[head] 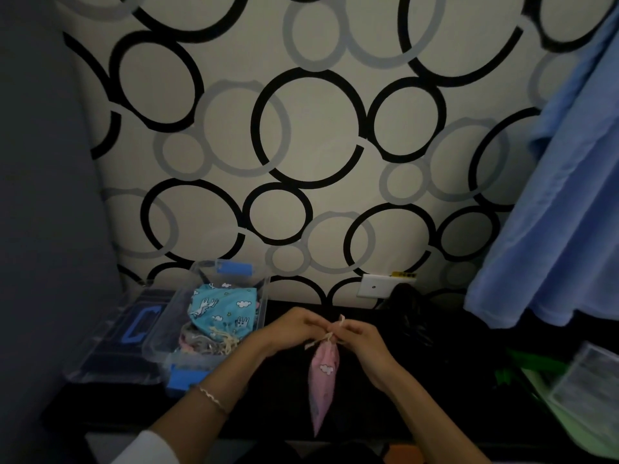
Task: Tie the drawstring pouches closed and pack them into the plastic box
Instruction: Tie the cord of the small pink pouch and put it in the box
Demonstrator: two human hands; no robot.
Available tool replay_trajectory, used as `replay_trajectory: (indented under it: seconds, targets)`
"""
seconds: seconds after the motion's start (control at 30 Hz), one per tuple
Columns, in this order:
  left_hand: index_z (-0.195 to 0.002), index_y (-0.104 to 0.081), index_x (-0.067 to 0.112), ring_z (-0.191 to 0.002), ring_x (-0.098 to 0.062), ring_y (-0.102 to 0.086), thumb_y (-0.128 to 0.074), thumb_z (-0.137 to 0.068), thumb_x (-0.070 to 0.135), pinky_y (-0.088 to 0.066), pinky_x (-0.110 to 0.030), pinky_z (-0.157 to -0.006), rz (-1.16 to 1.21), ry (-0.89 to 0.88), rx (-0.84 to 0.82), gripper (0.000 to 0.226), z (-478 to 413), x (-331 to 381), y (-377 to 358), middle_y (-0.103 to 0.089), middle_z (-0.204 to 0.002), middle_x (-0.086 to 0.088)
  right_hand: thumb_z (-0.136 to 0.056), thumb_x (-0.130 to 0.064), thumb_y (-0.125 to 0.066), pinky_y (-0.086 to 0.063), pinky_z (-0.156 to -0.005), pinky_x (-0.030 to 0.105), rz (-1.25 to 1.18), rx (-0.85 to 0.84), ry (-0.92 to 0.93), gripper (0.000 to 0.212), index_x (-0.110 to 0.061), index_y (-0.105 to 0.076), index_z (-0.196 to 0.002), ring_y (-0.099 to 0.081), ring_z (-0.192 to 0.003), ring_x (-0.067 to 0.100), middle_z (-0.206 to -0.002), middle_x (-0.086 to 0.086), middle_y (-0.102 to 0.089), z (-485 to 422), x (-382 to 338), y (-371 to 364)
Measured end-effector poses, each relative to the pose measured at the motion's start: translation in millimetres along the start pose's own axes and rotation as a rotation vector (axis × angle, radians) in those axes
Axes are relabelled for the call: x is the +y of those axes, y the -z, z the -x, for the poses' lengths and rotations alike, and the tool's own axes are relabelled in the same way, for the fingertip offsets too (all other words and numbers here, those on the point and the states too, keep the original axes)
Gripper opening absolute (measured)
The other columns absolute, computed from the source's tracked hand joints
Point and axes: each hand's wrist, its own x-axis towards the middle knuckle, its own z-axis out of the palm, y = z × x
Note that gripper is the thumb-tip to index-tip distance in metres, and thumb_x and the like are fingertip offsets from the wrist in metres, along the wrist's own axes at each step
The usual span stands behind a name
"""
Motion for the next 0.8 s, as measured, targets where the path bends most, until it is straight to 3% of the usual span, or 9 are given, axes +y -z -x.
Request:
replay_trajectory:
  seconds: [0.13, 0.27, 0.37, 0.47, 0.63, 0.8]
  targets:
    - [-0.105, -0.072, 0.023, -0.094, -0.007, -0.069, -0.072, -0.084, 0.025, -0.053, -0.027, -0.089, -0.102, -0.027, 0.019, 0.021, -2, -4, -1, -0.075, -0.098, 0.002, -0.093, -0.012, -0.06, -0.053, -0.074, 0.018, 0.023, -0.022, 0.022, 0.017, -0.011, -0.076, -0.088, -0.071, -0.086, 0.012, -0.088, 0.004, -0.076, 0, -1, 0]
    - [-0.096, -0.075, 0.022, -0.075, 0.004, -0.065, -0.072, -0.085, 0.024, -0.05, -0.017, -0.071, -0.277, -0.076, 0.165, 0.012, -2, -6, -3, -0.07, -0.079, 0.012, -0.092, -0.013, -0.062, -0.051, -0.069, 0.016, 0.075, 0.041, 0.028, 0.018, -0.014, -0.078, -0.084, -0.071, -0.082, 0.011, -0.084, 0.003, -0.076, -4, 0, 3]
    - [-0.101, -0.072, 0.024, -0.086, -0.001, -0.064, -0.066, -0.089, 0.023, -0.052, -0.021, -0.079, -0.479, -0.021, 0.186, 0.013, 2, -6, 9, -0.069, -0.094, 0.01, -0.09, -0.011, -0.064, -0.05, -0.071, 0.016, 0.074, 0.108, 0.002, 0.015, -0.01, -0.077, -0.082, -0.069, -0.08, 0.011, -0.079, 0.002, -0.075, -7, 3, 11]
    - [-0.108, -0.071, 0.023, -0.09, -0.004, -0.063, -0.061, -0.092, 0.022, -0.053, -0.028, -0.088, -0.655, 0.013, 0.156, 0.019, 3, 0, 11, -0.069, -0.105, 0.006, -0.089, -0.013, -0.065, -0.048, -0.071, 0.015, 0.135, 0.072, -0.003, 0.017, -0.01, -0.077, -0.078, -0.067, -0.073, 0.005, -0.072, -0.002, -0.072, -8, 5, 8]
    - [-0.113, -0.071, 0.02, -0.09, -0.009, -0.068, -0.066, -0.089, 0.031, -0.053, -0.027, -0.087, -0.255, -0.05, 0.097, 0.027, -1, 2, -13, -0.073, -0.1, 0.0, -0.089, -0.011, -0.066, -0.047, -0.058, 0.011, 0.158, 0.031, 0.05, 0.021, -0.016, -0.075, -0.07, -0.066, -0.062, 0.001, -0.065, -0.004, -0.072, -9, -3, 2]
    - [-0.101, -0.075, 0.008, -0.083, -0.007, -0.066, -0.07, -0.087, 0.023, -0.053, -0.026, -0.083, -0.064, -0.087, 0.175, 0.021, -4, -8, -21, -0.073, -0.091, -0.003, -0.089, -0.009, -0.066, -0.054, -0.069, 0.019, 0.195, 0.013, 0.053, 0.01, -0.013, -0.074, -0.083, -0.072, -0.074, 0.011, -0.077, 0.004, -0.075, -10, -5, 14]
